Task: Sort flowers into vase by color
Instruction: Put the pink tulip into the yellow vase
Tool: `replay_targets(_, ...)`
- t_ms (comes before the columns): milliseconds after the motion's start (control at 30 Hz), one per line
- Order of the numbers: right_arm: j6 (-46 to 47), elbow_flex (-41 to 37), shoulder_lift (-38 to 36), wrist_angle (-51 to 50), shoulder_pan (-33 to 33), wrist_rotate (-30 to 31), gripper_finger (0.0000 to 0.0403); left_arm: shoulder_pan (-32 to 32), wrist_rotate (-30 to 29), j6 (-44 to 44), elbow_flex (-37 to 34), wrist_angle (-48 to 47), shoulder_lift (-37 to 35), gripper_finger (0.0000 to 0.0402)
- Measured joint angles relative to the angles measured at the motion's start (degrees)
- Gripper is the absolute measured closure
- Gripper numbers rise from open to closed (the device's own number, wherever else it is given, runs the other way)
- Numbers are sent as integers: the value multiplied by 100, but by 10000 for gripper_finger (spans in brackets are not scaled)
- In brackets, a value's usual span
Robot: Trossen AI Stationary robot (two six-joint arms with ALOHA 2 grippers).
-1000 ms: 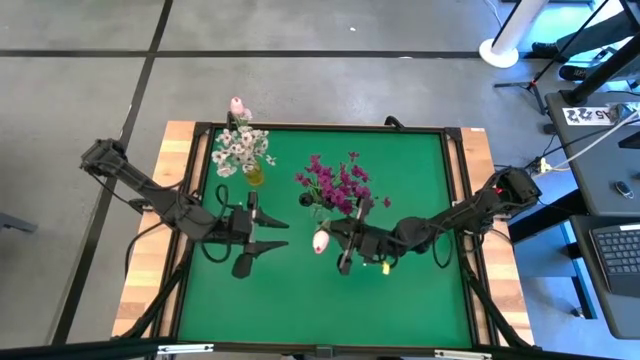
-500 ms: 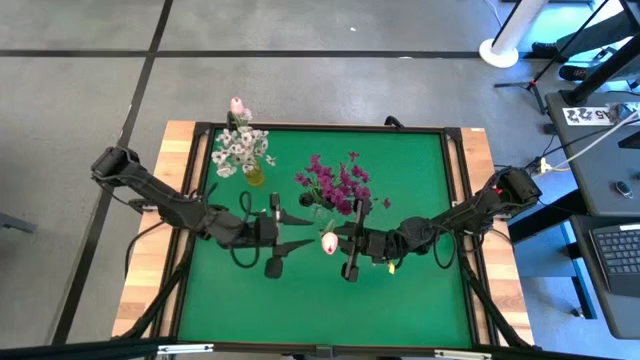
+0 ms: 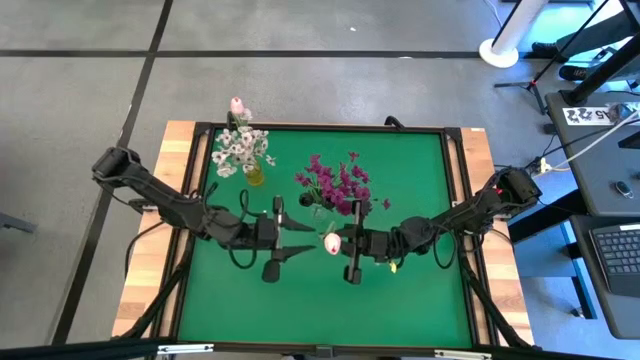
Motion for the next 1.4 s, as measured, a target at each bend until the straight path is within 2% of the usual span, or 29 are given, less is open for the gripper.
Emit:
replay_targets(333,215,4,0,156,0,-238,402,106,-68,-46,0,150,93,227)
replay_targets(767,409,289,0,-105,0,-383,402,138,-61,-154,0,152,93,236)
replay_targets(933,423,289,1,-148,0,-378,402,138,-55,-154,0,140,93,275)
replay_targets(1100,426,289,0,-172,-2,-371,400,119,-52,-156,0,132,93,347)
replay_targets(1200,522,289,1,-172,-7,-350,385,43,-137,-149,0,125,97,390)
replay_targets(1400,538,291,2,-176,1,-327,334,-86,-369,-9,0,138,95,398)
